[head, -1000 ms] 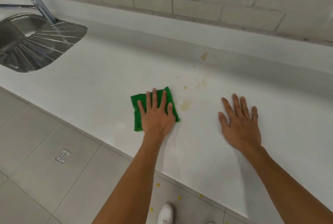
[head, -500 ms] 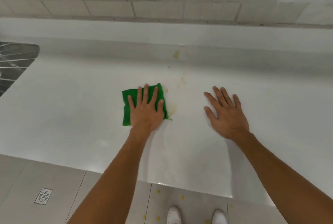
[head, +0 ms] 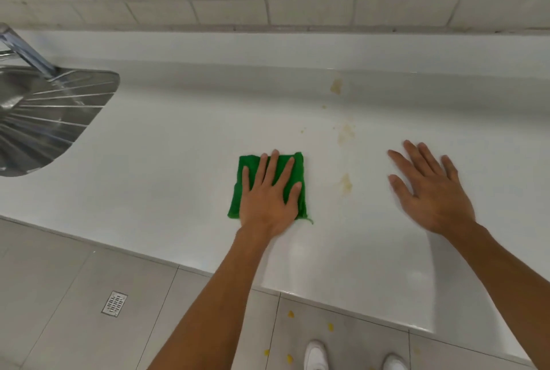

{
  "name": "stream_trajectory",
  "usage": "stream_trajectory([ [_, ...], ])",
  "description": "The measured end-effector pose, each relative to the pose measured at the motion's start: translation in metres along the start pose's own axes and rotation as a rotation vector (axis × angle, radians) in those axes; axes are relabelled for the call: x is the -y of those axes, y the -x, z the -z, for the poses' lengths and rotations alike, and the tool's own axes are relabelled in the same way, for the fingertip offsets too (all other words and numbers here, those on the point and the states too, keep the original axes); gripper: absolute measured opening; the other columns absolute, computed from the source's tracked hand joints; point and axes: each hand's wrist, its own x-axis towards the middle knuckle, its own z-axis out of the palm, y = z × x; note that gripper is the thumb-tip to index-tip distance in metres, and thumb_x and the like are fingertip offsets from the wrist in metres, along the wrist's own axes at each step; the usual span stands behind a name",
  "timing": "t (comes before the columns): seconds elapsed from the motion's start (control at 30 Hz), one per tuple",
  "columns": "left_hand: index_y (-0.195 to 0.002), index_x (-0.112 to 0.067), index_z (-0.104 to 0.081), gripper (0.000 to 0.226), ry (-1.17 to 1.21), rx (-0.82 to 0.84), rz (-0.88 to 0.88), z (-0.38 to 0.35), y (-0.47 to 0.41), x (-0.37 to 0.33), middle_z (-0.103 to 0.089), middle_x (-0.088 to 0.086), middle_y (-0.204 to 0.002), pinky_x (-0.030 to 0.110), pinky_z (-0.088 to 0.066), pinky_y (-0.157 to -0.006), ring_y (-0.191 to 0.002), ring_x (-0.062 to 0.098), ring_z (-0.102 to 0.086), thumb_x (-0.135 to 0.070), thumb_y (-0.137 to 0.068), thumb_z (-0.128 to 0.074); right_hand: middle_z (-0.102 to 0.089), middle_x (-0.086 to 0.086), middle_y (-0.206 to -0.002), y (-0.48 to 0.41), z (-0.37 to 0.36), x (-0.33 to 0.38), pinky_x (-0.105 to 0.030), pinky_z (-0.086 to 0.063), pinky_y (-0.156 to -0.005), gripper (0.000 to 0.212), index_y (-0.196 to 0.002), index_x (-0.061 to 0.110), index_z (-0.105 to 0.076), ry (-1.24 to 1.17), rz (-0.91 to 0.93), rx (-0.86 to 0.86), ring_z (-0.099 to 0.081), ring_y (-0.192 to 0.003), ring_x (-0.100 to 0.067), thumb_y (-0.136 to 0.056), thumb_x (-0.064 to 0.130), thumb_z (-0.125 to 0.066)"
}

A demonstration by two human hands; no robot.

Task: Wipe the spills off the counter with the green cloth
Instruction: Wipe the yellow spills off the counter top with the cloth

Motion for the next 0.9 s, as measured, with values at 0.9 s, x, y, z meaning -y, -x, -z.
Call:
stream_trajectory([
  [0.9, -0.166, -0.040, -0.006, 0.064, 0.009, -0.025, -0.112, 0.000, 0.064, 0.033, 0.009, -0.008, -0.175, 0.057, 0.003, -0.129, -0.161, 0.015, 0.013, -0.061, -0.106, -0.011, 0.001, 0.011, -0.179, 0.003, 0.005, 0.006, -0.048, 0.002, -0.134, 0.067, -0.169, 0.043, -0.010, 0.010, -0.012, 0.018, 0.008, -0.164, -0.010, -0.106, 0.066, -0.009],
])
